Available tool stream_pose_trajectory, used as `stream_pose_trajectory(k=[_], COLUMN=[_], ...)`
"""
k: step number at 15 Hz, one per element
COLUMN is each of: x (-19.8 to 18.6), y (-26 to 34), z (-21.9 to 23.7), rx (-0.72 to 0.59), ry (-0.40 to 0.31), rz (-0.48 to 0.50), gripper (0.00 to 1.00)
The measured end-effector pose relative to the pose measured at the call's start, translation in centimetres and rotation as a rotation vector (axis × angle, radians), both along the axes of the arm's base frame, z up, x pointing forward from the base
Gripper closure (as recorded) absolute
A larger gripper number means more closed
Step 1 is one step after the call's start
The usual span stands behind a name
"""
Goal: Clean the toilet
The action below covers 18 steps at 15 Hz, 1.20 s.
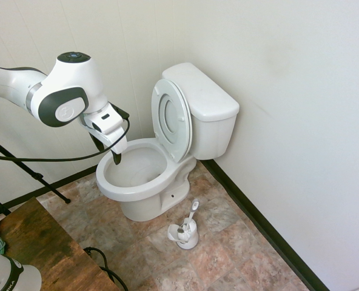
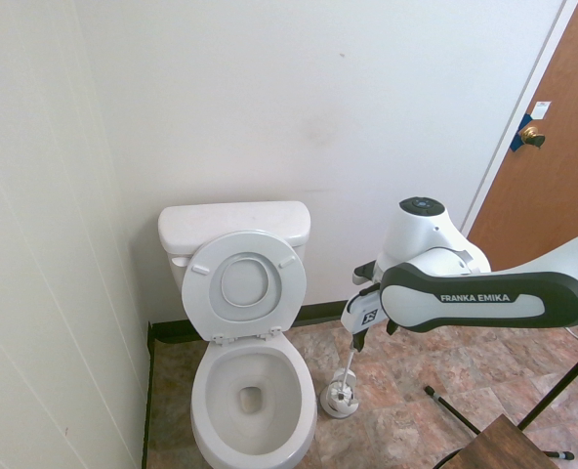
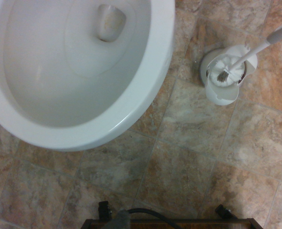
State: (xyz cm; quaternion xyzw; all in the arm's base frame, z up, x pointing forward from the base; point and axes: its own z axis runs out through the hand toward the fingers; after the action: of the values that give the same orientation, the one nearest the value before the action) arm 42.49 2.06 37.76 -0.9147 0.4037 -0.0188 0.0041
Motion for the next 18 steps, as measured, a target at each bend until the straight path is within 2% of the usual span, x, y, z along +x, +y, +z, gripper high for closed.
stream_pose_trajectory(k=[4, 9, 14, 18], x=[0.9, 7.8, 15.4, 18.3], y=[-0.2, -2.2, -8.2, -13.4], z=[-0.3, -2.5, -7.7, -13.5], rx=[-0.001, -0.015, -0.030, -0.057], ry=[-0.017, -0.055, -0.088, -0.066], rz=[-0.038, -0.175, -0.372, -0.484], gripper=[0.00, 0.00, 0.00, 0.00])
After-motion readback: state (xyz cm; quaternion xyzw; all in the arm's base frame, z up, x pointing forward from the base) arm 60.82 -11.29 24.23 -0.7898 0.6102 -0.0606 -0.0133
